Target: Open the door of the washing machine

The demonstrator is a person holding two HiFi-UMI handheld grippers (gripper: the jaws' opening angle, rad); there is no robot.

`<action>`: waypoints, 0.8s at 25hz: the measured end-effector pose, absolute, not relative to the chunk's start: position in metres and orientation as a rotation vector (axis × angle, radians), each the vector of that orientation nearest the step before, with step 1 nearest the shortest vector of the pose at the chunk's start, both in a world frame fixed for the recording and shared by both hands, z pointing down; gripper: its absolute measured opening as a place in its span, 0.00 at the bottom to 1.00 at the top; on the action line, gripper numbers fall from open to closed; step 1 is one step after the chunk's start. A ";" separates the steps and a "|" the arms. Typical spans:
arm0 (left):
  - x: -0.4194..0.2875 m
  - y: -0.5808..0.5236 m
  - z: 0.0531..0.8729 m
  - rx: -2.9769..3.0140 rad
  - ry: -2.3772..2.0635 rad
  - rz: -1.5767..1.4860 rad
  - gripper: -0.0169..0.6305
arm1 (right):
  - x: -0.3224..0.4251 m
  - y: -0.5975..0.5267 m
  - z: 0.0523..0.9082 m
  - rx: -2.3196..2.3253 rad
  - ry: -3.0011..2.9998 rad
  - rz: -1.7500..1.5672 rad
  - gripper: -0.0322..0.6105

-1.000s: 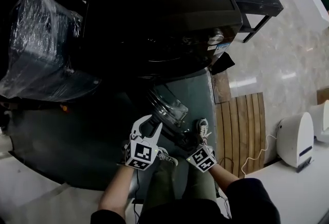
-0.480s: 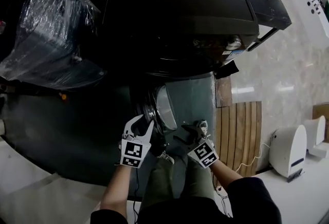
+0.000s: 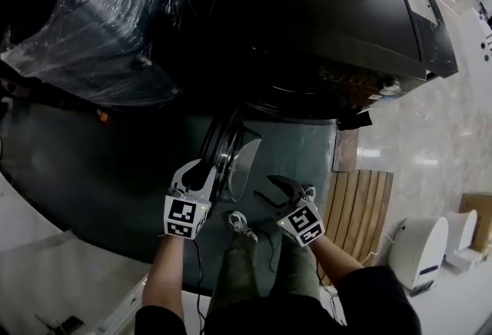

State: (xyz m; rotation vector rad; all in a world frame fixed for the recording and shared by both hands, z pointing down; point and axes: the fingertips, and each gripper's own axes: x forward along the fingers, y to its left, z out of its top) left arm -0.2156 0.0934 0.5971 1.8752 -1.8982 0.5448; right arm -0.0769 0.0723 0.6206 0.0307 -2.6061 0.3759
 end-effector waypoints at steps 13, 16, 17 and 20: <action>-0.306 0.108 0.595 1.986 -1.906 0.638 0.07 | -0.145 0.093 0.617 -0.067 -2.619 0.312 0.39; -0.314 0.109 0.596 2.057 -1.880 0.723 0.07 | -0.152 0.094 0.617 -0.056 -2.624 0.314 0.39; -0.318 0.110 0.595 2.060 -1.880 0.742 0.08 | -0.154 0.094 0.618 -0.054 -2.623 0.315 0.39; -0.335 0.112 0.595 2.016 -1.902 0.724 0.13 | -0.155 0.095 0.622 -0.051 -2.611 0.314 0.39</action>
